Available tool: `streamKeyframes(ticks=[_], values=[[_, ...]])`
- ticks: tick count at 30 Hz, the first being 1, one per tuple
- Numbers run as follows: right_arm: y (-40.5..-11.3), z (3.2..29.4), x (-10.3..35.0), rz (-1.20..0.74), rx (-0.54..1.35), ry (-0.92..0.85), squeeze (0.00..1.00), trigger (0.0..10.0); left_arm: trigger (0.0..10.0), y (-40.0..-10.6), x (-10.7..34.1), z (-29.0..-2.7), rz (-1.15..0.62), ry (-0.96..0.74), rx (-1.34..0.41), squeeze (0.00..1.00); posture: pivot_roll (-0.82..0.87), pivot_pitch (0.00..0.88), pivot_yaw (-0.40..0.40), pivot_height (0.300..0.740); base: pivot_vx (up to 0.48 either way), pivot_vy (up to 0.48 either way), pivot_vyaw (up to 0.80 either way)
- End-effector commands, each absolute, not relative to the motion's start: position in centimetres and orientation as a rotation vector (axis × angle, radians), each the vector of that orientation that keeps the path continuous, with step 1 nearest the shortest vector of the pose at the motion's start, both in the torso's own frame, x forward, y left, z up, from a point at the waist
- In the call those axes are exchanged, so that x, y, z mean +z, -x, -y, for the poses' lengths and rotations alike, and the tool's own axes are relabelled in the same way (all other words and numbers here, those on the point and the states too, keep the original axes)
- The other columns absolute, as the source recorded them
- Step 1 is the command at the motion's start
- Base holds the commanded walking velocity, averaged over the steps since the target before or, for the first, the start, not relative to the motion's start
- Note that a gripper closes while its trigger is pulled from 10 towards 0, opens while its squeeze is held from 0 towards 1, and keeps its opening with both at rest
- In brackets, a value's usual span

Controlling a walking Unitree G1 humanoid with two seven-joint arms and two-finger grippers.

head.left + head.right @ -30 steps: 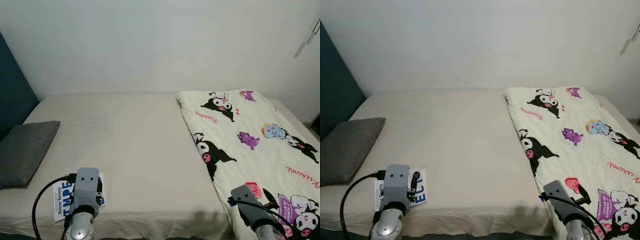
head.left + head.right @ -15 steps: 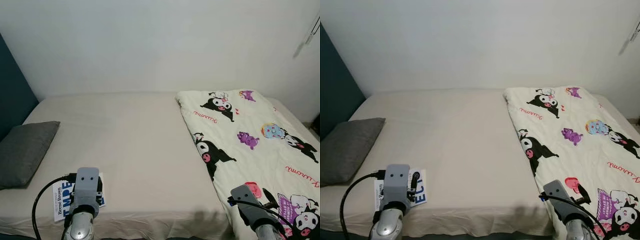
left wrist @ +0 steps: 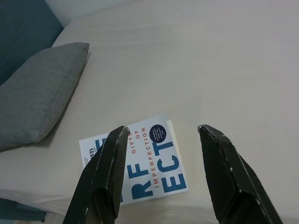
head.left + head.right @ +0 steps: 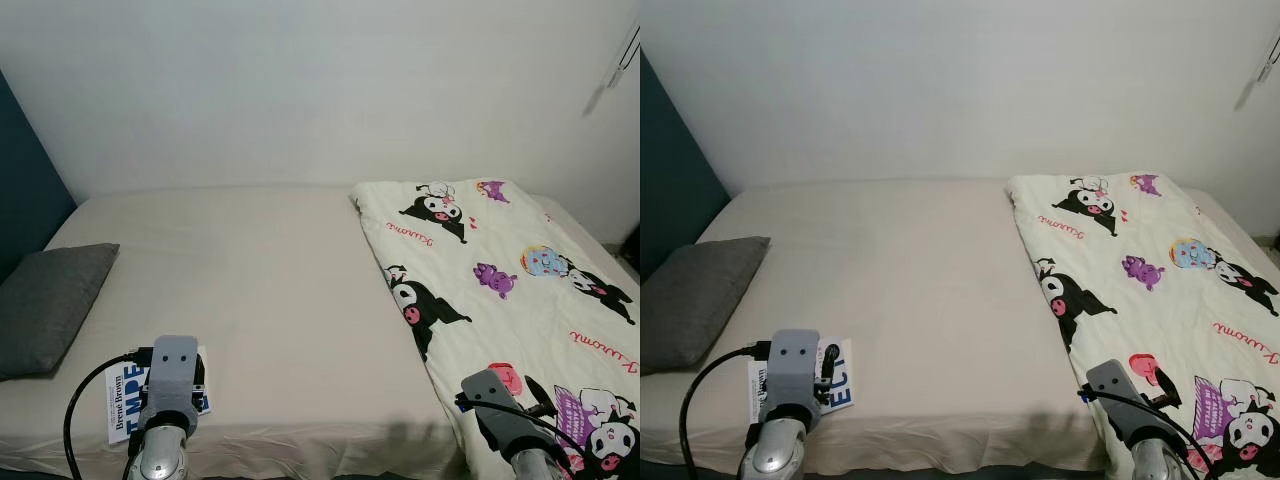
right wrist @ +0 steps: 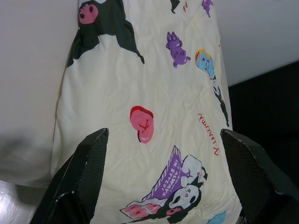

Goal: Clean up the room

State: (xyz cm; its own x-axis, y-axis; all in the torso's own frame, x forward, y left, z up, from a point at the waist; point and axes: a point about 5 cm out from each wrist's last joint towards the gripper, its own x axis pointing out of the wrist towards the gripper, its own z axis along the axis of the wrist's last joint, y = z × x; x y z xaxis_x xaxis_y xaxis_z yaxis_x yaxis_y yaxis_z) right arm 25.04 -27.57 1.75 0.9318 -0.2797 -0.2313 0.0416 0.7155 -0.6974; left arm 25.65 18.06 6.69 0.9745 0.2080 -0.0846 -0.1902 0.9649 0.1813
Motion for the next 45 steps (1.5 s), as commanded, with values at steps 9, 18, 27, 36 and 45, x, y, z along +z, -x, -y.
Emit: streamKeyframes(ticks=[9,18,27,36,45], values=[[-24.70,27.58,1.28,-0.356,-0.179,0.751,0.00,10.0,10.0,-25.38,6.26,-18.25,-0.122,-0.178,0.201,0.00,0.02,0.129,-0.002,0.740,0.000,0.000,0.00],[-24.74,27.57,1.32,-0.354,-0.179,0.751,0.00,10.0,10.0,-25.30,6.29,-18.30,-0.123,-0.180,0.205,0.00,0.02,0.137,-0.005,0.740,0.000,0.000,0.00],[-24.72,27.65,1.36,-0.354,-0.180,0.751,0.00,10.0,10.0,-25.11,6.20,-18.22,-0.127,-0.179,0.205,0.00,0.02,0.140,-0.004,0.740,0.000,0.000,0.00],[-24.69,27.69,1.36,-0.354,-0.180,0.751,0.00,10.0,10.0,-25.10,6.24,-18.23,-0.126,-0.179,0.204,0.00,0.02,0.142,-0.003,0.740,0.000,0.000,0.00],[-24.59,27.73,1.36,-0.353,-0.180,0.751,0.00,10.0,10.0,-24.98,6.24,-18.29,-0.128,-0.180,0.206,0.00,0.02,0.145,-0.005,0.740,0.000,0.000,0.00]])
